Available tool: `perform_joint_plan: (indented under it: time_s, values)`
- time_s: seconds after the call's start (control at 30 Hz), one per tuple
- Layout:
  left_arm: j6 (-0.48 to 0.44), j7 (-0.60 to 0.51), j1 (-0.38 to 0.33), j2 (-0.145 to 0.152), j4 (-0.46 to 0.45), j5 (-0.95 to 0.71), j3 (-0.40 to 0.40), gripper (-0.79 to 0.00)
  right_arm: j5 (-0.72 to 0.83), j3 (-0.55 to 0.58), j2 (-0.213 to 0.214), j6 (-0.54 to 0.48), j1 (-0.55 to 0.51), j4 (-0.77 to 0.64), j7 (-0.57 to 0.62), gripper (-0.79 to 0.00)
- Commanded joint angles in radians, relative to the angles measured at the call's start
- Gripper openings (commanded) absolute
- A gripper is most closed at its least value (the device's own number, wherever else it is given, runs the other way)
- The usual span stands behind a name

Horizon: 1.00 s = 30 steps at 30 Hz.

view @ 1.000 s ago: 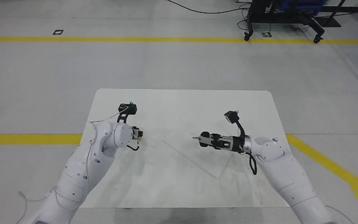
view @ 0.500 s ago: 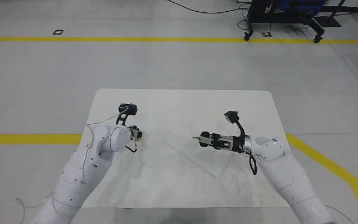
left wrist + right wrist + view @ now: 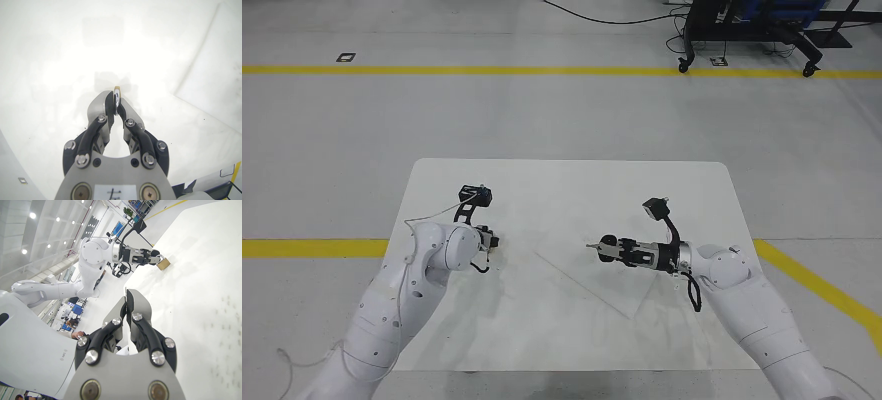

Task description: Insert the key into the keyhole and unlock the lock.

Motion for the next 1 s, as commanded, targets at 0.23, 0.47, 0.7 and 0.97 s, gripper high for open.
perform_joint_plan:
  time_s: [0.23, 0.47, 0.7, 0.97]
  values:
    - [-0.002, -0.007, -0.005, -0.008, 0.011, 0.005, 0.002, -0.465, 0.000, 0.000, 0.000, 0.000, 0.000, 0.000, 0.000, -0.785]
    - [-0.004, -0.023, -0.007, -0.012, 0.003, 0.015, 0.002, -0.785, 0.000, 0.000, 0.000, 0.000, 0.000, 0.000, 0.000, -0.785]
    - [-0.018, -0.043, 0.002, -0.014, 0.001, 0.011, -0.005, -0.785, 0.000, 0.000, 0.000, 0.000, 0.000, 0.000, 0.000, -0.785]
    - [-0.046, -0.040, 0.042, -0.007, -0.001, -0.009, -0.051, -0.785, 0.000, 0.000, 0.000, 0.000, 0.000, 0.000, 0.000, -0.785]
